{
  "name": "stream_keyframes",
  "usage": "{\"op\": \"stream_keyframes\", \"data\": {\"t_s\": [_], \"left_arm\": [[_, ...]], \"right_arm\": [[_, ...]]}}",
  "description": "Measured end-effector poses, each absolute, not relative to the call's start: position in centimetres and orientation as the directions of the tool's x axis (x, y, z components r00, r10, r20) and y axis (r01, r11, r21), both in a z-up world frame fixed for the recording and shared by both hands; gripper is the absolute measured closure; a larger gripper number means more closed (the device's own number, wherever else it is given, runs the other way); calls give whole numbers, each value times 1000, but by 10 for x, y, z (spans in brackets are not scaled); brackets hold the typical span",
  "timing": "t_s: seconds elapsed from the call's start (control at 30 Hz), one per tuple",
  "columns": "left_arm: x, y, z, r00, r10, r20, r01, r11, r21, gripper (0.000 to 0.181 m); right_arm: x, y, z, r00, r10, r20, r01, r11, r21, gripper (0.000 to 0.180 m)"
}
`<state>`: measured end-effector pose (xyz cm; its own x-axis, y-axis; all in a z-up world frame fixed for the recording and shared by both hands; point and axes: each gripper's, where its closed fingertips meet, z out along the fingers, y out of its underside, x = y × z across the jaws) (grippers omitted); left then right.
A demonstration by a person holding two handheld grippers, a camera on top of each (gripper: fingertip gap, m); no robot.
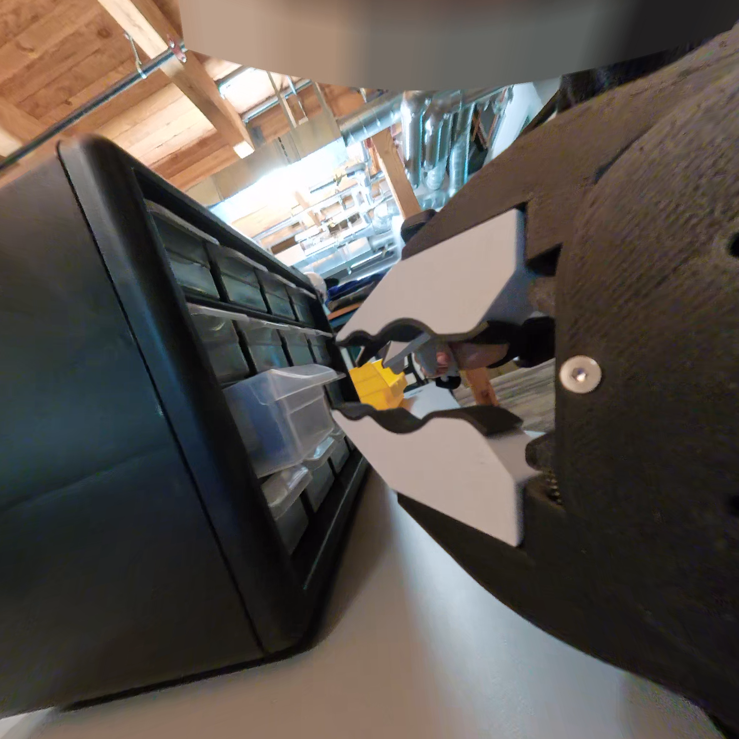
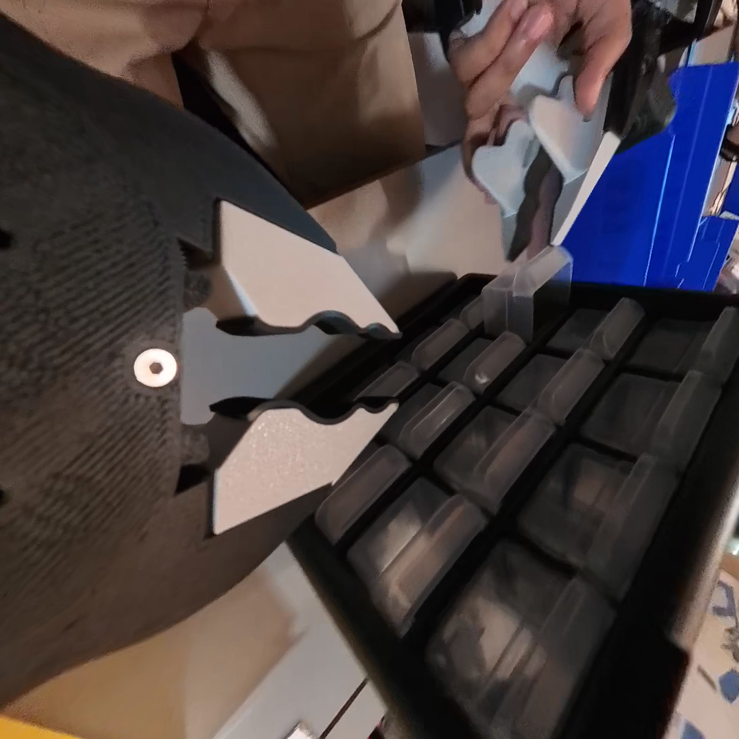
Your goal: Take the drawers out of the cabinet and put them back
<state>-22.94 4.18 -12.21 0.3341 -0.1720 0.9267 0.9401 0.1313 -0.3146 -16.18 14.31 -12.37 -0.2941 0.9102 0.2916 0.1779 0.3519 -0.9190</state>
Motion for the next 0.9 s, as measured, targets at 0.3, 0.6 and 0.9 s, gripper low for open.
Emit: {"op": "stream_keyframes", "data": {"t_s": [0.3, 0.6, 0.9], "left_arm": [[-231, 30, -133, 355, -112, 928, 935, 60, -350, 126], [-272, 14, -124, 444, -29, 896, 890, 132, -437, 121], [-274, 14, -124, 415, -40, 909, 905, 119, -408, 122]], "right_arm": [[-199, 79, -123, -359, 746, 561, 148, 639, -755, 139], [-259, 40, -141, -361, 420, 832, 180, 907, -380, 126], [-257, 38, -136, -375, 437, 817, 170, 899, -403, 146]]}}
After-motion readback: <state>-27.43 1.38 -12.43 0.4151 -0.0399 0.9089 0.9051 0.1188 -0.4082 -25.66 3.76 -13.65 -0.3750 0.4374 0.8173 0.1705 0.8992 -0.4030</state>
